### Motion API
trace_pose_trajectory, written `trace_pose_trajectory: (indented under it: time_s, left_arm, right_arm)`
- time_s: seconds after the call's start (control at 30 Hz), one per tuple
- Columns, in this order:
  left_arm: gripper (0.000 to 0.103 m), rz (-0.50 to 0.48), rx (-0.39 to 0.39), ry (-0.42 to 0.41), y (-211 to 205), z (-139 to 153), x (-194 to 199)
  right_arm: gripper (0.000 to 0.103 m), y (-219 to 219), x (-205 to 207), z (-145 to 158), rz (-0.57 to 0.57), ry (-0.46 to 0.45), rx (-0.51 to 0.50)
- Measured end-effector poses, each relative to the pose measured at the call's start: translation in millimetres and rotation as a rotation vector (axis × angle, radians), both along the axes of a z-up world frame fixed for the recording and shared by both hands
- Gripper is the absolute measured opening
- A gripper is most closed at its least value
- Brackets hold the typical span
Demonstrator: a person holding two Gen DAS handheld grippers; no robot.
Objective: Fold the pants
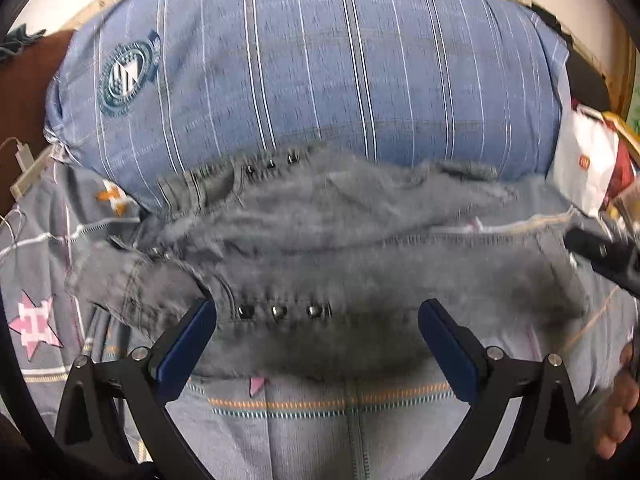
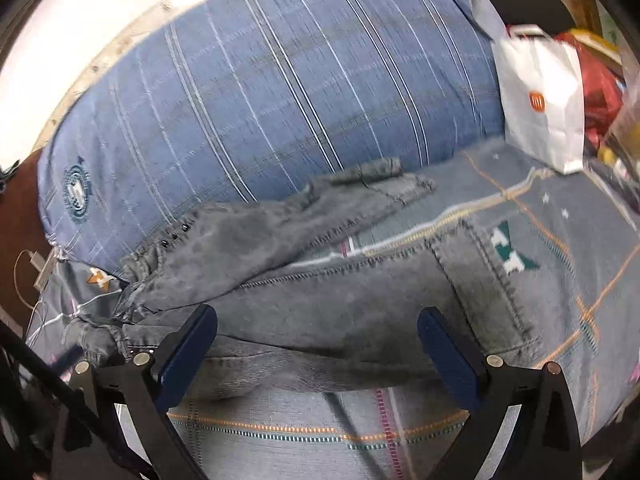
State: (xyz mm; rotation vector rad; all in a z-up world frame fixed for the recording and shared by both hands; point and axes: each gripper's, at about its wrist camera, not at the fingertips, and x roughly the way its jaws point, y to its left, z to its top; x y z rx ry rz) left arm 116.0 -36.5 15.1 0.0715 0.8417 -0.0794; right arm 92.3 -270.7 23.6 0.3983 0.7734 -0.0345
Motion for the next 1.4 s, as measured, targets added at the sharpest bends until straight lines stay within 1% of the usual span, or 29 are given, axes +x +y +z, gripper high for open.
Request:
trace_pose_trajectory:
  time_s: [0.1,0.2,0.33,0.43,0.63,0.93,1.4]
  left_arm:
    - [0.101,-0.009,-0.002,0.000,0,0,-2]
    - [0.101,-0.022,-0.013,-0.008,-2,6,-7]
    - [0.101,-0.022,0.002,-0.019,-3,11,-11]
    - [0.101,-0.023,-0.010,-0.009,-1,11,-10]
    - [0.101,-0.009,-0.013,0.002,5,8,-9]
    - [0.101,0.015,-0.042,0.030,15,6,-3]
    - [0.101,0.018,-0.033,0.051,13,0,0]
  right_arm:
    - [0.100,5,10,-6,-0.014,0.030,0.015]
    - [0.099,15,18,-4,-0.009,0.053,-0.007]
    - [0.098,25,23,1,0.000,0.062,-0.014]
    - [0.095,32,24,4,0.010,0.069,-0.017]
    - [0.093,44,21,9,0.027,0.073,-0.033]
    - [0.093,46,21,13,0.028,0.076,-0.036]
    - [0.093,46,23,7,0.030,0.088,-0.020]
